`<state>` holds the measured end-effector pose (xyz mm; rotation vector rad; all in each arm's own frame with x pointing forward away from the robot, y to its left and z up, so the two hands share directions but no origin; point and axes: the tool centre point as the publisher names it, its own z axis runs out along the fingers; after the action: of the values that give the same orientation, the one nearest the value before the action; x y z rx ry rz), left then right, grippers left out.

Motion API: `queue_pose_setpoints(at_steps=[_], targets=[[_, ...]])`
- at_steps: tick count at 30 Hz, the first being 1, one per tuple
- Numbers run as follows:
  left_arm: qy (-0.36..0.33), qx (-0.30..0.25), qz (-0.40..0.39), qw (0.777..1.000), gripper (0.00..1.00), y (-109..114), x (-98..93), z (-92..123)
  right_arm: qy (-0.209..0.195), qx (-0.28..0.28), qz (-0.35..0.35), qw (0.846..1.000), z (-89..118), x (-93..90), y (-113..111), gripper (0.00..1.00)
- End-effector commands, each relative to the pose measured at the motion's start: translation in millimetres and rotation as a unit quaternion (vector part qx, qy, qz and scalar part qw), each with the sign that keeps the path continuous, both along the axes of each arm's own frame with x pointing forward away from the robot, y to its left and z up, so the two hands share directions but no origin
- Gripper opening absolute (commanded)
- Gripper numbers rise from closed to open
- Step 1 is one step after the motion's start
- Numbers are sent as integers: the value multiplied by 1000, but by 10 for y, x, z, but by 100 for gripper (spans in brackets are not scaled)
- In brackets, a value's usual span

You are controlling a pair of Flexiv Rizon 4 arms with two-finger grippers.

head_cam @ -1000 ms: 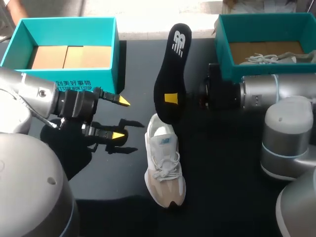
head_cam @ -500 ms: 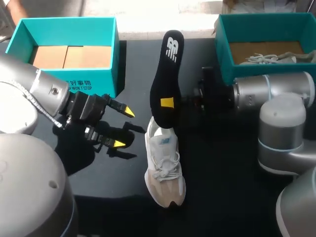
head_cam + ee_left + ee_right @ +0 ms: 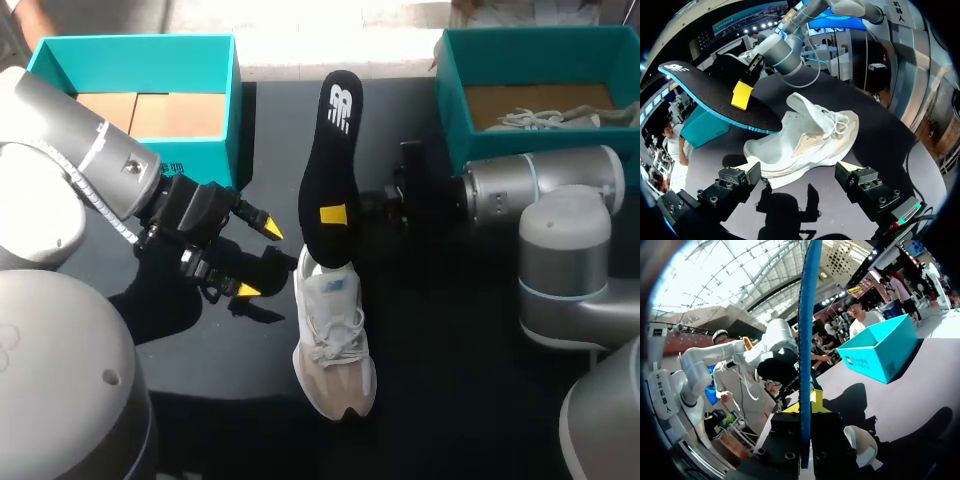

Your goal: Take the shoe out of the shoebox, open the shoe tongue, remove and reinsert the insole, then place the shoe into the shoebox

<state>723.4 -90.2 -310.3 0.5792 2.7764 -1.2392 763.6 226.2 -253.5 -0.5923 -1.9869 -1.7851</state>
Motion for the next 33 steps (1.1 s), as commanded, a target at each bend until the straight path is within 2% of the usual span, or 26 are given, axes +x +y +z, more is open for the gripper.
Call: queue_pose_setpoints(at_steps=[1,16,33], targets=[[1,14,6,1000,100,-28,9,-35,0,0,-1,1000,-18,6,25,0],[1,14,6,1000,100,-28,9,-35,5,-13,3,1000,-123,-35,39,0],[1,14,6,1000,100,-28,9,-35,5,-13,3,1000,-123,-35,39,0]])
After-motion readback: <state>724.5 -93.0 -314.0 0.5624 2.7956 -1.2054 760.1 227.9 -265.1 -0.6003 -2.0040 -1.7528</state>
